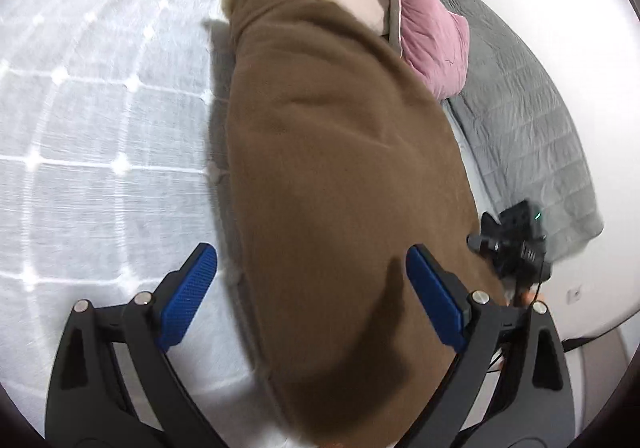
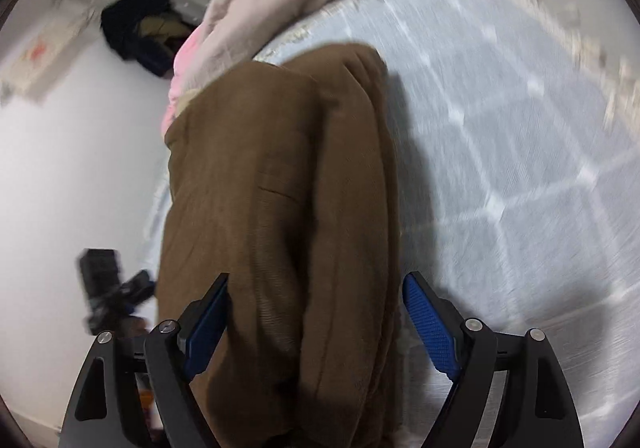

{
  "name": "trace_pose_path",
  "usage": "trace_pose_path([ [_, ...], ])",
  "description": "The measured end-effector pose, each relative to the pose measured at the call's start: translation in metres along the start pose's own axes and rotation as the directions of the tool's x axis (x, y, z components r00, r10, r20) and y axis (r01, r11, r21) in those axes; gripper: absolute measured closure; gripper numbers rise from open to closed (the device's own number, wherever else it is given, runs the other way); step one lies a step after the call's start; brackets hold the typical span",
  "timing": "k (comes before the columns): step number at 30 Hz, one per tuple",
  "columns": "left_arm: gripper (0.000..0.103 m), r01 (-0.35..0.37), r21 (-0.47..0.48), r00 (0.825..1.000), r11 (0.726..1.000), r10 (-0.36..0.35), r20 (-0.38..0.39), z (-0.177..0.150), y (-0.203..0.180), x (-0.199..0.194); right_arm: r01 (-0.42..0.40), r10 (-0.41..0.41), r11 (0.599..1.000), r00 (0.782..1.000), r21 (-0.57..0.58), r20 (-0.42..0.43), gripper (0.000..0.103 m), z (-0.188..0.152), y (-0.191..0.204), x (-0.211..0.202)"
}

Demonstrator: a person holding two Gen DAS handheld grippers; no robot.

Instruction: Fold large clothes

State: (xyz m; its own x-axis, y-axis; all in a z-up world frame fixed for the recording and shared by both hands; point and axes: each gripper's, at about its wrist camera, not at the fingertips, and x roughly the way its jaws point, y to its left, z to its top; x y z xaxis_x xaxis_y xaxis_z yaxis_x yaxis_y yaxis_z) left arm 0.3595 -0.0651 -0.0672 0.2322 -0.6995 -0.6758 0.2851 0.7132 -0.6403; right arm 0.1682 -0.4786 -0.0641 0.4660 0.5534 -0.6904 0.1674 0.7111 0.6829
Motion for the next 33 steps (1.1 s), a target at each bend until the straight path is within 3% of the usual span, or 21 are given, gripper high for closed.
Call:
trace_pose_path([
  [4, 0.007, 0.126, -0.109, 0.990, 0.986, -0.131, -0.044, -0.001, 0.013, 0.033, -0.102, 0.108, 0.990, 0.993, 0.100, -0.047, 0.007, -0.002, -0.022, 0.026],
  [8, 0.007, 0.186, -0.153, 0.980, 0.971, -0.194, -0.037, -0.003, 0.017, 0.048, -0.137, 0.137, 0.989, 0.990, 0.051, 0.018, 0.001, -0.003, -0.020, 0.029],
  [10, 0.009, 0.177, -0.138, 0.982, 0.974, -0.184, -0.039, -0.005, 0.013, 0.047, -0.141, 0.139, 0.989, 0.989, 0.034, 0.052, 0.003, -0.005, -0.017, 0.028],
  [13, 0.020, 0.159, -0.114, 0.986, 0.981, -0.163, -0.026, -0.006, 0.005, 0.036, -0.215, 0.214, 0.977, 0.974, 0.005, 0.067, 0.015, -0.013, -0.003, 0.032],
  [18, 0.032, 0.137, -0.070, 0.990, 0.988, -0.137, -0.009, -0.009, -0.013, 0.015, -0.255, 0.260, 0.965, 0.956, -0.057, 0.134, 0.032, -0.025, 0.025, 0.018],
  [20, 0.033, 0.122, -0.048, 0.993, 0.991, -0.122, 0.002, -0.010, -0.018, 0.005, -0.280, 0.287, 0.958, 0.945, -0.065, 0.156, 0.033, -0.027, 0.035, 0.009],
  [26, 0.035, 0.088, -0.061, 0.995, 0.994, -0.084, 0.062, 0.000, 0.000, -0.053, -0.294, 0.312, 0.945, 0.943, -0.145, 0.115, 0.033, -0.028, 0.088, 0.025],
  [33, 0.036, 0.010, -0.113, 0.981, 0.994, 0.012, 0.194, 0.007, 0.061, -0.158, -0.389, 0.404, 0.896, 0.914, -0.216, 0.031, 0.033, -0.013, 0.185, 0.094],
])
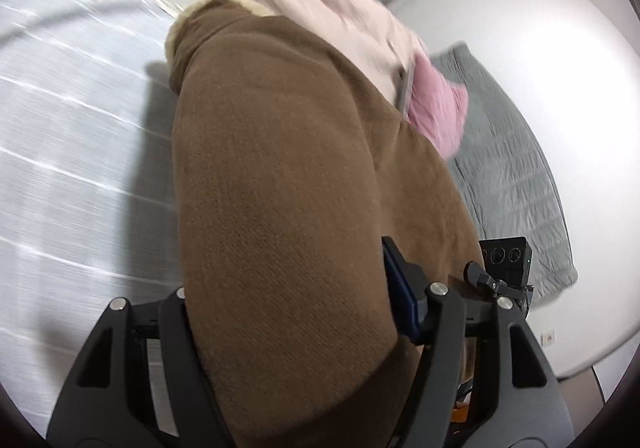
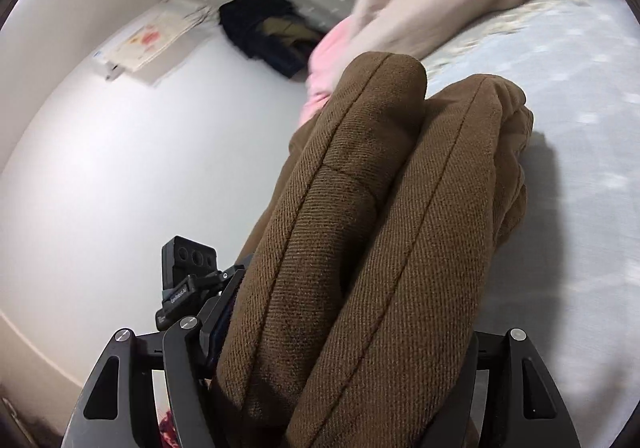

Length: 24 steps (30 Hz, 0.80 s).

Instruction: Fold large clothes

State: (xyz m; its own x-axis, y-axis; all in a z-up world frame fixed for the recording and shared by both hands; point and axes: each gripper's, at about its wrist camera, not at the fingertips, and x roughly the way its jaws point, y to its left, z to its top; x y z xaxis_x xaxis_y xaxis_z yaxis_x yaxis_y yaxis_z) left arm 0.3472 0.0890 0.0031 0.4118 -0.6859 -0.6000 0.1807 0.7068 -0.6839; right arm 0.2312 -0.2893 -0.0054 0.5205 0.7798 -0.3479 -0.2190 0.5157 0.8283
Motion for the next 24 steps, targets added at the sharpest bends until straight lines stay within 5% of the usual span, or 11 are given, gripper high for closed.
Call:
trace_pose_path([
  [10, 0.035, -0.139, -0.094, 0.963, 0.986, 0.157, 0.220, 0.049, 0.124, -0.160, -0.151, 0.131, 0.983, 0.976, -0.105, -0.175, 0.033, 0.038, 0.101, 0.218],
  [13, 0.028, -0.225, -0.153, 0.953, 0.962, 0.251, 0.172, 0.052, 0.174, -0.158, -0.058, 0.032, 0.993, 0.971, -0.105, -0.235, 0.032, 0.039, 0.098, 0.278],
  [15, 0.023, -0.305, -0.279, 0.942, 0.910, 0.332, 0.054, 0.044, 0.227, -0.140, 0.105, -0.128, 0.990, 0.948, -0.093, -0.292, 0.032, 0.031, 0.078, 0.318],
  [16, 0.017, -0.314, -0.361, 0.942, 0.878, 0.335, -0.006, 0.033, 0.257, -0.130, 0.169, -0.195, 0.980, 0.932, -0.108, -0.306, 0.030, 0.025, 0.067, 0.328],
  [17, 0.016, -0.261, -0.386, 0.955, 0.885, 0.296, 0.034, 0.023, 0.268, -0.131, 0.212, -0.247, 0.967, 0.915, -0.140, -0.318, 0.026, 0.019, 0.057, 0.334],
  [19, 0.015, -0.185, -0.395, 0.964, 0.900, 0.244, 0.104, 0.012, 0.269, -0.136, 0.191, -0.233, 0.969, 0.919, -0.159, -0.317, 0.023, 0.008, 0.052, 0.335],
  [21, 0.015, -0.219, -0.376, 0.954, 0.900, 0.278, 0.111, 0.008, 0.259, -0.140, 0.184, -0.223, 0.971, 0.925, -0.151, -0.309, 0.022, 0.011, 0.051, 0.328],
  [24, 0.015, -0.330, -0.315, 0.915, 0.890, 0.383, 0.126, 0.006, 0.233, -0.149, 0.202, -0.240, 0.966, 0.929, -0.159, -0.281, 0.021, 0.008, 0.061, 0.310],
])
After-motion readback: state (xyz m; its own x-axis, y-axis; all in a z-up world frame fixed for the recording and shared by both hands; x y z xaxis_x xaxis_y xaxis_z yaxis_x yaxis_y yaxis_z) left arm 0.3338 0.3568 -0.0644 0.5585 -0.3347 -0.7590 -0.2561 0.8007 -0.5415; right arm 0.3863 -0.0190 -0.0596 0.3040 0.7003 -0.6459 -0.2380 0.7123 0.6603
